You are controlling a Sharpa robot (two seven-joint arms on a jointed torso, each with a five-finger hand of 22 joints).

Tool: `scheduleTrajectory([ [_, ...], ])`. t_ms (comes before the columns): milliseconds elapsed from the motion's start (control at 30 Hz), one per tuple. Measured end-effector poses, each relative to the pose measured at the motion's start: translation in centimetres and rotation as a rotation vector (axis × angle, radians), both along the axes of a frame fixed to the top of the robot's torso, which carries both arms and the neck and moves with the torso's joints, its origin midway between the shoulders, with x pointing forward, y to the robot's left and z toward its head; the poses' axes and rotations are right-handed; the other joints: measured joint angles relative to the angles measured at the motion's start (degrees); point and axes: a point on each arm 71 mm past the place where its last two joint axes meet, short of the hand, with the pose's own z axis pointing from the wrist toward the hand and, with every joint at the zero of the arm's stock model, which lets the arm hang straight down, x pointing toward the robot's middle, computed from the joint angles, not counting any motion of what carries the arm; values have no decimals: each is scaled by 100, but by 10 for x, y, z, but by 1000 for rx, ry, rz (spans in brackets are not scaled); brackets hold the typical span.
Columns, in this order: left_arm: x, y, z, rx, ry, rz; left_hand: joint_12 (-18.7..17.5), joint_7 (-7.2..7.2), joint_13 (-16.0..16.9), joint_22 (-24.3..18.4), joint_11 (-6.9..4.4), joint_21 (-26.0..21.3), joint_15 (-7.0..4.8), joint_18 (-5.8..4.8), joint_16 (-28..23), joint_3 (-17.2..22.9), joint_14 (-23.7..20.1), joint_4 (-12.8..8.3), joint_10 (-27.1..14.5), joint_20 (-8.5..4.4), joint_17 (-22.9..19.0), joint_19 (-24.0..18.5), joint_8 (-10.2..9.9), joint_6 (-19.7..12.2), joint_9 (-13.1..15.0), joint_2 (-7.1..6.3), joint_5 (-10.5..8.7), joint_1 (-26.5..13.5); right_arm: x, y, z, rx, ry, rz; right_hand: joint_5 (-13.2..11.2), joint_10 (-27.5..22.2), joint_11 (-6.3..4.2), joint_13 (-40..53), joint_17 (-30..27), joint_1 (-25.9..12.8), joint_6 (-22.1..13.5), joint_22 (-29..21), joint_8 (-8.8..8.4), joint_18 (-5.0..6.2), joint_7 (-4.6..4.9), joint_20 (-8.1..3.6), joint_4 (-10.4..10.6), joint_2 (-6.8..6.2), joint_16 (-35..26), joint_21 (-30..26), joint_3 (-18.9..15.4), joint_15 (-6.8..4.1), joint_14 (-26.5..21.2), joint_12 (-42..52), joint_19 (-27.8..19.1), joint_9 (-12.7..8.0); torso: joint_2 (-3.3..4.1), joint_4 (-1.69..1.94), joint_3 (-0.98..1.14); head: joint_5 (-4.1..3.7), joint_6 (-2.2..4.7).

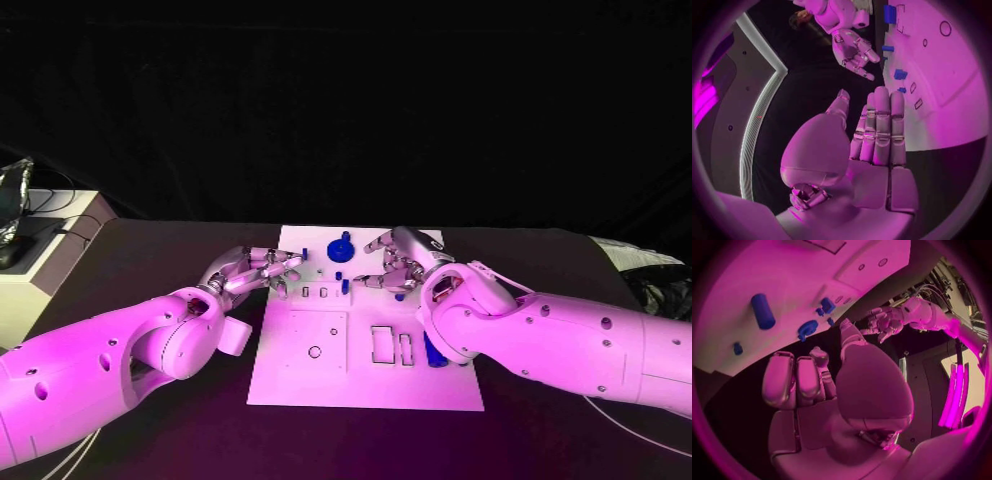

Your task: Assemble the parts on the task board

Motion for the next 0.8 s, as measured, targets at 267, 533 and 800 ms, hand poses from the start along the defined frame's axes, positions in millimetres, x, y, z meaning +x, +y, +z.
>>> scheduleTrajectory([
  [267, 13, -5, 4, 127, 32, 3, 2270, -224, 1519, 494, -157, 660, -148, 7, 1134, -10, 120, 637, -601, -129, 762, 72, 1139, -188, 405, 105, 0, -700, 19, -42, 27, 104, -11, -57, 1264, -36, -40, -14, 20, -262, 339, 0, 25, 0, -84, 0, -699, 490, 0, 0, -105, 0, 0, 23, 0, 52, -53, -37, 34, 55, 44],
  [533, 35, -20, 26, 352, 37, -40, 2836, -470, 2038, 1835, -380, 1405, -319, 9, 1707, 44, 418, 1457, -456, -189, 1383, 790, 2161, -388, 1561, -219, 0, -1275, 32, -85, 39, 186, 49, -109, 1308, -22, -132, -20, -24, -674, 535, 4, 90, 0, -204, -45, -1156, 901, -98, -121, -496, -75, -9, -106, 1, 567, -117, -86, 97, 150, 37],
  [800, 49, -43, 37, 588, 75, -96, 2768, -612, 2303, 2335, -498, 1495, -416, 9, 1825, 1679, 639, 1450, -245, -264, 1928, 1067, 2295, -388, 3001, -849, 40, -1654, 35, -104, 41, 228, 90, -119, 1421, -40, -149, -32, -33, -687, 516, 4, 90, 0, -185, -45, -1148, 914, -145, -191, -531, -75, -10, -126, 1, 760, -137, -127, 166, 177, 38],
])
